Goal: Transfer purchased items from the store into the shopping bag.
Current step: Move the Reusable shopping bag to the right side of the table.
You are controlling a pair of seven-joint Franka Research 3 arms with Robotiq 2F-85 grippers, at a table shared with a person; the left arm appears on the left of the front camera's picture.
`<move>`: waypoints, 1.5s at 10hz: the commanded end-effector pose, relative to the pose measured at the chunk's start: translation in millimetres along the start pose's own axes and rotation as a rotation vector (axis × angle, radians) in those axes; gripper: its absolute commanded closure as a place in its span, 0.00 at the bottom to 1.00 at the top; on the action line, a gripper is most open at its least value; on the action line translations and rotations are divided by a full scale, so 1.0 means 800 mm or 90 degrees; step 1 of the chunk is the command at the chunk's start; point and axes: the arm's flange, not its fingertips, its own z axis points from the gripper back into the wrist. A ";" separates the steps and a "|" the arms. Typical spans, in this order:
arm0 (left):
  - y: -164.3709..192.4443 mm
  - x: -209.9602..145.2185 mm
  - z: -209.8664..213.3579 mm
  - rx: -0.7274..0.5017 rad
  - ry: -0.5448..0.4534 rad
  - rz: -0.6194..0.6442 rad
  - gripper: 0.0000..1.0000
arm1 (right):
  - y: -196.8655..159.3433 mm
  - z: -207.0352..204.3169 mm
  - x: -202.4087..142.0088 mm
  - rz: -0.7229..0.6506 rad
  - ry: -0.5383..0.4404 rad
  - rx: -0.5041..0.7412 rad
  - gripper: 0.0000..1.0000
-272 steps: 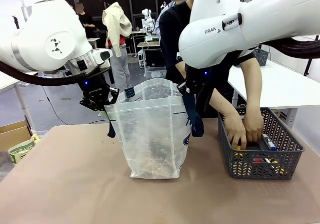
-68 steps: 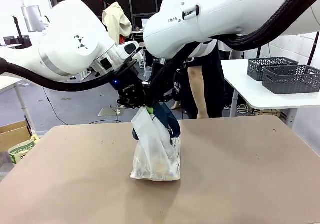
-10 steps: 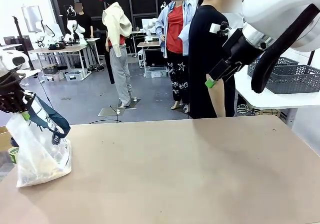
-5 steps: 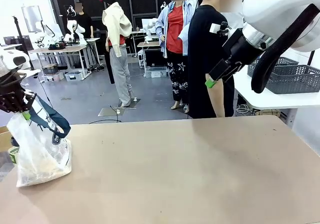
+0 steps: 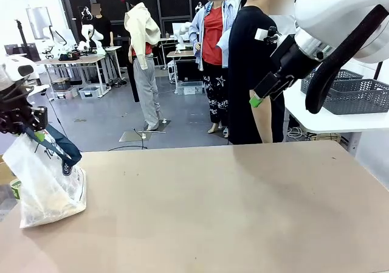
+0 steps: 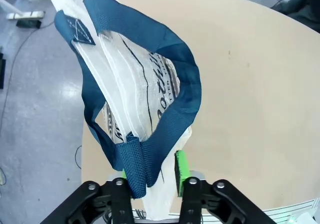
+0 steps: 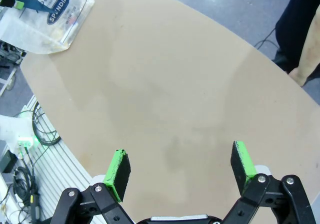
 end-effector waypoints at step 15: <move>-0.064 0.002 0.076 -0.125 -0.062 -0.226 0.00 | 0.002 0.000 -0.001 -0.007 0.011 -0.004 0.00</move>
